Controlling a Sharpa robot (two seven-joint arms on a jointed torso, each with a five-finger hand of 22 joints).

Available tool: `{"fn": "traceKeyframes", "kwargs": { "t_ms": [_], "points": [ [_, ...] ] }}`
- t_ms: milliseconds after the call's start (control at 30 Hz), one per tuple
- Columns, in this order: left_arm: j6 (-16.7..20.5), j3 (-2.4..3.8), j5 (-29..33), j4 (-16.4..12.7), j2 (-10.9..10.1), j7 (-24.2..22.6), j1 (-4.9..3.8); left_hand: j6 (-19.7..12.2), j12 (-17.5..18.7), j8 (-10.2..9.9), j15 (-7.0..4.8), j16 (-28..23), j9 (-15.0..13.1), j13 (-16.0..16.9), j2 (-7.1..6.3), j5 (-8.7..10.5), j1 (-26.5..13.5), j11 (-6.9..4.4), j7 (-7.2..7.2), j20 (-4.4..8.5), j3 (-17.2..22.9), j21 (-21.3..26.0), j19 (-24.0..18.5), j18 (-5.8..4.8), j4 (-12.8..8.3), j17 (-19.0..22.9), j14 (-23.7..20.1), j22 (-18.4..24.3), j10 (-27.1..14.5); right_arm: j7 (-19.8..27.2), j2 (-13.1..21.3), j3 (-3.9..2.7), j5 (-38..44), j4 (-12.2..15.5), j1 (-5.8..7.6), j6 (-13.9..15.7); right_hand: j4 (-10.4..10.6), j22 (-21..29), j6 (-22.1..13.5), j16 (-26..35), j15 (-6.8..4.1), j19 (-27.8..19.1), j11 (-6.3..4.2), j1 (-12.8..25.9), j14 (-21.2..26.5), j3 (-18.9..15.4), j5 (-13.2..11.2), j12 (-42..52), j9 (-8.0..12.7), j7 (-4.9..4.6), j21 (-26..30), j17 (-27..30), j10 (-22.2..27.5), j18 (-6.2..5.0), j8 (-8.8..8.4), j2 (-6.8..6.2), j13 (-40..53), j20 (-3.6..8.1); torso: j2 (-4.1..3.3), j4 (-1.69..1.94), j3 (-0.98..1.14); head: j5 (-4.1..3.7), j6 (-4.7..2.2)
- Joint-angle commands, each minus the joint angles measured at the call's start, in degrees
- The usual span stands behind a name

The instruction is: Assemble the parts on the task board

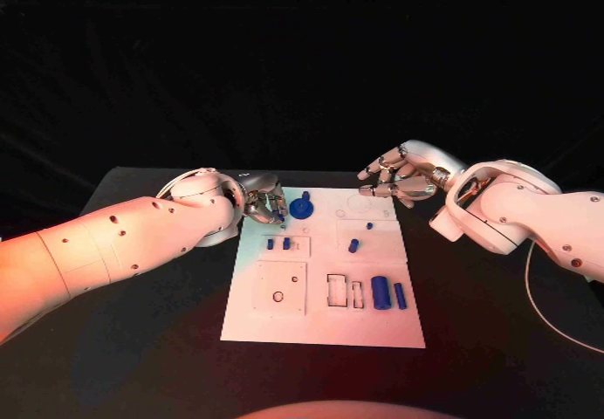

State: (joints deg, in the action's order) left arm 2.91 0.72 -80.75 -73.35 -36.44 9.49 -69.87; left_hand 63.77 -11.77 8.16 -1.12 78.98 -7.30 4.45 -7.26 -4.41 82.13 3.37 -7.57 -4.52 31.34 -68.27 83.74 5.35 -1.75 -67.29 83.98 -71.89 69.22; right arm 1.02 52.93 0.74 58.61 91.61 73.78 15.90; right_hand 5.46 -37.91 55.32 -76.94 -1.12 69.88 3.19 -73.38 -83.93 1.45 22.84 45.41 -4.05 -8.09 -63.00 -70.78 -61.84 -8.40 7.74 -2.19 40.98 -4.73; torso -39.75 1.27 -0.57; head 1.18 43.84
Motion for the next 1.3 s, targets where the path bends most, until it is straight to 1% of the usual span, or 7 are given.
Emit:
{"fn": "traceKeyframes", "kwargs": {
  "t_ms": [33,200,267,433,867,1067,1300],
  "points": [
    [-2.51,-0.09,0.68,0.18,0.19,0.35,0.16,0.30,0.17,-0.18,-0.15,-0.03,0.01,0.04,0.11,-0.17,-0.49,0.15,-0.07,0.15,0.31,-0.01,0.51,-0.58,-0.03,0.09,1.90,0.05,0.27,0.28,-0.05,0.00,-0.05,0.05,-0.04,-0.28,0.36,0.07,-0.14,0.24,-0.22,-0.15,-0.11,0.05,-1.65,-0.06,0.20,0.39,0.03,-0.01,0.36,0.06,0.47,-0.56,0.38,0.50,-0.10,0.16,-0.04,-0.03,-0.01,0.10,0.11],
    [-3.15,-0.29,0.12,0.59,0.57,0.32,0.47,0.30,0.20,-0.20,-0.15,-0.10,0.02,0.05,0.14,-0.18,-0.51,0.14,-0.06,0.15,0.34,0.15,0.45,-0.54,-0.05,0.24,1.86,0.18,0.28,0.28,-0.07,0.00,-0.05,0.04,-0.04,-0.27,0.36,0.07,-0.14,0.24,-0.22,-0.15,-0.11,0.05,-1.65,-0.06,0.20,0.39,0.03,-0.01,0.36,0.06,0.47,-0.56,0.38,0.50,-0.10,0.16,0.00,0.00,0.01,0.02,0.35],
    [-3.33,-0.34,-0.03,0.74,0.67,0.32,0.54,0.31,0.21,-0.21,-0.15,-0.10,0.02,0.06,0.15,-0.18,-0.52,0.14,-0.06,0.15,0.35,0.17,0.45,-0.54,-0.05,0.25,1.86,0.19,0.30,0.28,-0.05,0.00,-0.05,0.03,-0.04,-0.26,0.36,0.07,-0.14,0.24,-0.22,-0.15,-0.11,0.05,-1.65,-0.06,0.20,0.39,0.03,-0.01,0.36,0.06,0.47,-0.56,0.38,0.50,-0.10,0.16,-0.01,0.02,0.01,-0.01,0.32],
    [-3.52,-0.40,-0.18,1.10,0.91,0.32,0.60,0.42,0.23,-0.21,-0.16,-0.11,0.00,0.11,0.22,-0.17,-0.59,0.10,-0.05,0.15,0.40,0.21,0.40,-0.53,-0.08,0.29,1.84,0.20,0.46,0.29,-0.03,0.00,-0.04,0.06,-0.04,-0.27,0.45,0.09,-0.12,0.23,-0.22,-0.15,-0.11,0.07,-1.66,-0.09,0.17,0.41,0.03,-0.01,0.37,0.05,0.47,-0.56,0.40,0.52,-0.11,0.16,-0.02,0.05,0.01,0.04,0.56],
    [-3.32,-0.42,-0.22,1.57,1.89,0.43,0.62,0.48,0.26,-0.22,-0.17,-0.23,0.00,0.15,0.19,-0.15,-0.63,0.07,-0.01,0.16,0.41,0.47,0.29,-0.46,-0.17,0.53,1.77,0.39,0.57,0.23,0.00,0.00,-0.04,0.12,-0.04,-0.27,0.57,0.13,-0.10,0.25,-0.21,-0.16,-0.11,0.14,-1.65,-0.12,0.09,0.43,0.03,-0.02,0.40,0.07,0.47,-0.57,0.42,0.57,-0.13,0.16,0.03,0.03,0.00,0.05,0.59],
    [-3.93,-0.48,-0.25,1.88,2.30,0.57,0.63,0.53,0.28,-0.22,-0.18,-0.21,-0.01,0.18,0.17,-0.12,-0.67,0.06,0.00,0.16,0.41,0.48,0.27,-0.46,-0.21,0.51,1.75,0.38,0.65,0.14,-0.01,0.00,-0.04,0.12,-0.04,-0.37,0.57,0.13,-0.10,0.25,-0.21,-0.16,-0.11,0.14,-1.65,-0.12,0.09,0.43,0.03,-0.02,0.40,0.07,0.47,-0.57,0.42,0.57,-0.13,0.16,0.01,-0.04,0.00,0.04,0.62],
    [-5.26,-0.59,-0.51,2.39,2.52,1.25,0.64,0.49,0.51,-0.37,-0.18,-0.30,0.02,0.23,0.03,0.05,-0.96,0.08,0.00,0.15,0.31,0.73,0.11,-0.41,-0.27,0.71,1.65,0.52,0.63,0.09,0.00,0.00,-0.04,0.11,-0.04,-0.43,0.64,0.19,-0.10,0.28,-0.21,-0.18,-0.10,0.19,-1.64,-0.15,0.03,0.44,0.03,-0.02,0.43,0.10,0.47,-0.57,0.43,0.59,-0.14,0.16,0.05,0.02,0.01,0.04,0.74]
  ]
}}
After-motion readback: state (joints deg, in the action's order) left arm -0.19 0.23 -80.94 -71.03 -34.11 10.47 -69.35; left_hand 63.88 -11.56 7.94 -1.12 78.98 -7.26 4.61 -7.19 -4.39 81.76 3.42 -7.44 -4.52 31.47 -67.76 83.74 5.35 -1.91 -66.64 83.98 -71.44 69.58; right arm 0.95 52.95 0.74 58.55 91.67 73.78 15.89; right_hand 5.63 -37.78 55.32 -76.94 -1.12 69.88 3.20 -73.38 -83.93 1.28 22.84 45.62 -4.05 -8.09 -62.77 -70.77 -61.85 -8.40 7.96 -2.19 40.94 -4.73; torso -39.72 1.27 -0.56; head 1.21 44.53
